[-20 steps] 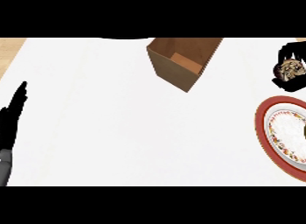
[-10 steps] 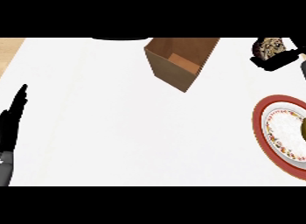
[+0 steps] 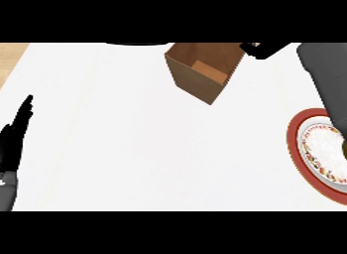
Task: Pick the cupcake from the plate and place it in the cardboard box
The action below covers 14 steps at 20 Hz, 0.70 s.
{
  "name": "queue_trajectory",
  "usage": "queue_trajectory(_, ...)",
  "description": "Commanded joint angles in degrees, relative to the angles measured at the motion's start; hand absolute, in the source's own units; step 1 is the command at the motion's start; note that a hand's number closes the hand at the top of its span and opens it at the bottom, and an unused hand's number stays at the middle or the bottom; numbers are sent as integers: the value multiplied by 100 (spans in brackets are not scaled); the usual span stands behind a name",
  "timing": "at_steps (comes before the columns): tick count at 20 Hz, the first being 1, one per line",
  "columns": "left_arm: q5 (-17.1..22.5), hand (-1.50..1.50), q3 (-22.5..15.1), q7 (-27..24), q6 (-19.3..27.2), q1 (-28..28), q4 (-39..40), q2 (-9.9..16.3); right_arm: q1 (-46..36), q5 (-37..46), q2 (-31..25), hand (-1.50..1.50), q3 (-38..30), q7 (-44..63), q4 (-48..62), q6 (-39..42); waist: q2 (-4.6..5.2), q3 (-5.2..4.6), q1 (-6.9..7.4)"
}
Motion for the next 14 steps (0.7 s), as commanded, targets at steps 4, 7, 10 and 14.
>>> queue_trajectory(4,25,0,101,-154,-155,-238,242,63,-767,-124,407,150,-259,688,761,90,73,-1,133)
queue_trajectory(7,-17,0,5,-178,-123,-60,70,-67,-917,-66,912,150,-209,1102,899,-144,66,-1,163)
queue_trajectory(10,63,0,64,-243,-290,-130,135,24,-982,-42,937,150,-275,988,1138,-379,107,-1,236)
queue_trajectory(14,-111,0,-24,-199,-143,-272,169,-60,-1137,84,1289,150,-216,1396,1380,-712,126,-2,281)
